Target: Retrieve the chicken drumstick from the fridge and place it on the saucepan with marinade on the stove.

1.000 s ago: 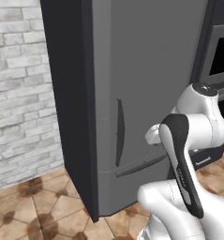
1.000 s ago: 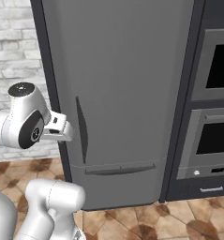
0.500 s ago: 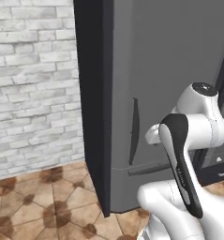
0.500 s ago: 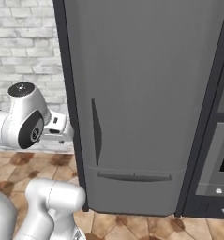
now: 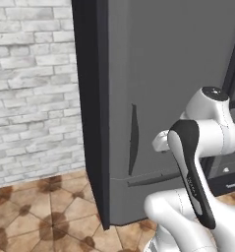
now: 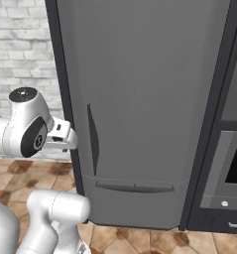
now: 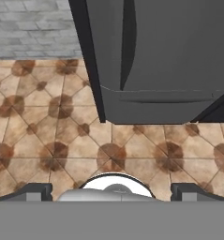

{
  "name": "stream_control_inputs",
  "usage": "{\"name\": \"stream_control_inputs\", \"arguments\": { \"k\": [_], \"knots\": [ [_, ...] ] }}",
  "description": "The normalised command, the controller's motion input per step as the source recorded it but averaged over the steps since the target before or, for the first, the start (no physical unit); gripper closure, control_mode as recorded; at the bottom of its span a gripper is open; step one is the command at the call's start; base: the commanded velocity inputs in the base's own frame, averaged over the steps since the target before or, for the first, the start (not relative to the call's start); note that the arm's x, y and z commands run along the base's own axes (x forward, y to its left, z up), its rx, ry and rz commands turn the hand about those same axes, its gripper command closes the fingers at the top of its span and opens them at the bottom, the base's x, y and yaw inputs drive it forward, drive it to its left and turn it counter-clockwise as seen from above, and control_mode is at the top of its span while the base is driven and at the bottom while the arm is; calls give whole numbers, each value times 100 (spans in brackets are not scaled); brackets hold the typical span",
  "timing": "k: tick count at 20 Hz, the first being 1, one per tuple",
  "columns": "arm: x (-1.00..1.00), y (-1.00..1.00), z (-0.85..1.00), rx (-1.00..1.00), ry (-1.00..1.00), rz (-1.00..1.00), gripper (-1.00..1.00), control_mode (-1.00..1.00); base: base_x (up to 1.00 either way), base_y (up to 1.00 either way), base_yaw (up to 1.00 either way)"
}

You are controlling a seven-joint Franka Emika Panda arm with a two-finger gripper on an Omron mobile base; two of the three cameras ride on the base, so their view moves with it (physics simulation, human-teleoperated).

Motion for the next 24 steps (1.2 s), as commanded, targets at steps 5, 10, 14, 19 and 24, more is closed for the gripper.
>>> {"name": "stream_control_inputs", "arguments": {
  "k": [5,10,14,19,24],
  "knots": [
    [0,0,0,0,0,0,-100,100,-8,2,-8],
    [0,0,0,0,0,0,-100,100,-23,5,-31],
    [0,0,0,0,0,0,-100,100,-6,6,-28],
    [0,0,0,0,0,0,-100,100,0,34,-7],
    [0,0,0,0,0,0,-100,100,0,40,-5]
  ]
}}
